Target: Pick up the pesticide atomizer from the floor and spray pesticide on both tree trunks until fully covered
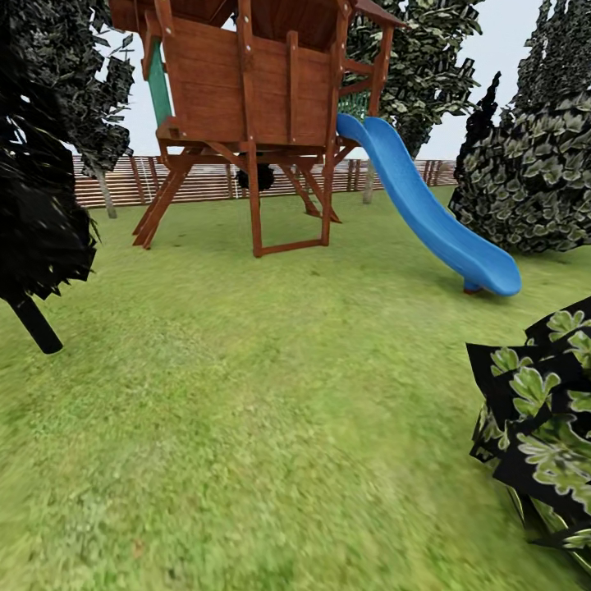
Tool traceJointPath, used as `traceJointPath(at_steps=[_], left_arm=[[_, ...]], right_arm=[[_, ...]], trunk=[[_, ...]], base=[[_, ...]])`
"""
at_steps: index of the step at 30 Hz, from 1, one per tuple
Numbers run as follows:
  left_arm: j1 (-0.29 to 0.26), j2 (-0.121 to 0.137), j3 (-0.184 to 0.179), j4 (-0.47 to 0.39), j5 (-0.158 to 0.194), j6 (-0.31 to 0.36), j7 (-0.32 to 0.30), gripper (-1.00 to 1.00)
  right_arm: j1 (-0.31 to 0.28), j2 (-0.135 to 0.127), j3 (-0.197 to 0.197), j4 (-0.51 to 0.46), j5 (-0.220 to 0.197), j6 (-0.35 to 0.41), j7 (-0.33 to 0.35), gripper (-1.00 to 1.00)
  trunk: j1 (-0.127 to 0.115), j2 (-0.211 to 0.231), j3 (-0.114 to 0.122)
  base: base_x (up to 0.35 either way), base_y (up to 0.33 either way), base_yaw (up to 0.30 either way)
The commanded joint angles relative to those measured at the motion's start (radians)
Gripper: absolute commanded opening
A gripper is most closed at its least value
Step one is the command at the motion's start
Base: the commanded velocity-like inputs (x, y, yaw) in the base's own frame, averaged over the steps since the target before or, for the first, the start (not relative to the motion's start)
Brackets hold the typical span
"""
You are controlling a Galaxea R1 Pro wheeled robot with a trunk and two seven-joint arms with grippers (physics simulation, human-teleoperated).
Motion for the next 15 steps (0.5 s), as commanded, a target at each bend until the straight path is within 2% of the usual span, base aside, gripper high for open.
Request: traceJointPath(at_steps=[1, 15], left_arm=[[-0.001, 0.000, -0.001, 0.001, 0.004, -0.003, 0.001, 1.00], [-0.001, 0.000, -0.001, 0.001, 0.003, -0.003, 0.001, 1.00]], right_arm=[[-0.001, 0.000, -0.003, 0.001, 0.007, -0.003, 0.000, 1.00], [-0.001, 0.000, -0.003, 0.001, 0.007, -0.003, 0.000, 1.00]], trunk=[[0.000, 0.000, -0.001], [0.000, 0.000, -0.001]], base=[[0.339, 0.000, 0.000], [0.339, 0.000, 0.000]])
